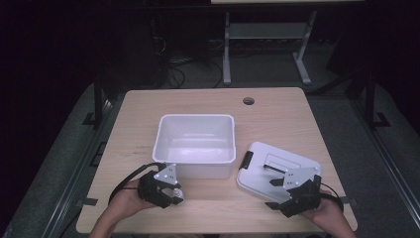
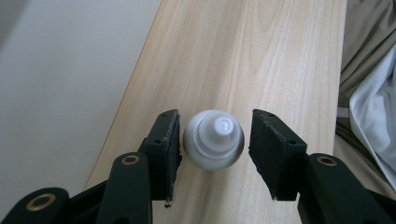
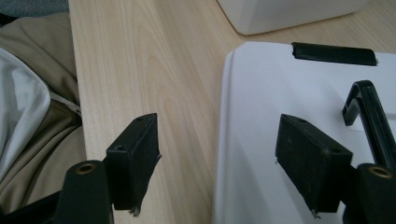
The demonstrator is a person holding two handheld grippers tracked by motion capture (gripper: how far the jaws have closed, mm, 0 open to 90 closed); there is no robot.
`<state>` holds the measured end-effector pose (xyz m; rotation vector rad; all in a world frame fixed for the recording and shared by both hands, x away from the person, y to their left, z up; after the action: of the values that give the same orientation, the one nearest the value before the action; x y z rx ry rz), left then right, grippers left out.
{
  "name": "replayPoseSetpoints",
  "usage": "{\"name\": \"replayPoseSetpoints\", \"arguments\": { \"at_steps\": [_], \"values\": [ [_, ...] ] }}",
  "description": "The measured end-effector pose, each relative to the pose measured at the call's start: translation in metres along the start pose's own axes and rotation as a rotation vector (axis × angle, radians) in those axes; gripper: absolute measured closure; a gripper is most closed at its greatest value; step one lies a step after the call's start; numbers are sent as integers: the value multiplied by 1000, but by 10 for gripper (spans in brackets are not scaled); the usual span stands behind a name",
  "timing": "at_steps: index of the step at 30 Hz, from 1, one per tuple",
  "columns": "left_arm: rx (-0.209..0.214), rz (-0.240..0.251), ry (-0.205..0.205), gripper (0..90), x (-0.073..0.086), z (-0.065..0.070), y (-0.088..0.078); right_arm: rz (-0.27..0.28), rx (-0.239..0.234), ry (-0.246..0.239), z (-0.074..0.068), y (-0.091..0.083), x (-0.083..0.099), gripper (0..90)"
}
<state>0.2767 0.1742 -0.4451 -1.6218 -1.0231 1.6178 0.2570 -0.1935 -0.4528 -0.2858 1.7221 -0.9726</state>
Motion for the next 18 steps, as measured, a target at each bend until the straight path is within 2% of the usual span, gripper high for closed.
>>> {"name": "replayPoseSetpoints", "arguments": {
  "at_steps": [18],
  "values": [
    [11, -12, 6, 587, -2, -2, 5, -1, -2, -2, 0, 0, -1, 295]
  ]
}}
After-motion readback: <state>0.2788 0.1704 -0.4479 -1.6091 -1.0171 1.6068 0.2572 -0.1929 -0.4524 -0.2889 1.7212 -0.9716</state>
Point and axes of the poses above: each handheld gripper's, and its own axes: y roughly forward along the jaws, x roughly out of its underside, z roughly to its right, the point moved 4 cm from there along y, roughly forward along the jaws, and after that the axes turned 9 degrees about y, right-handed, at the moved point
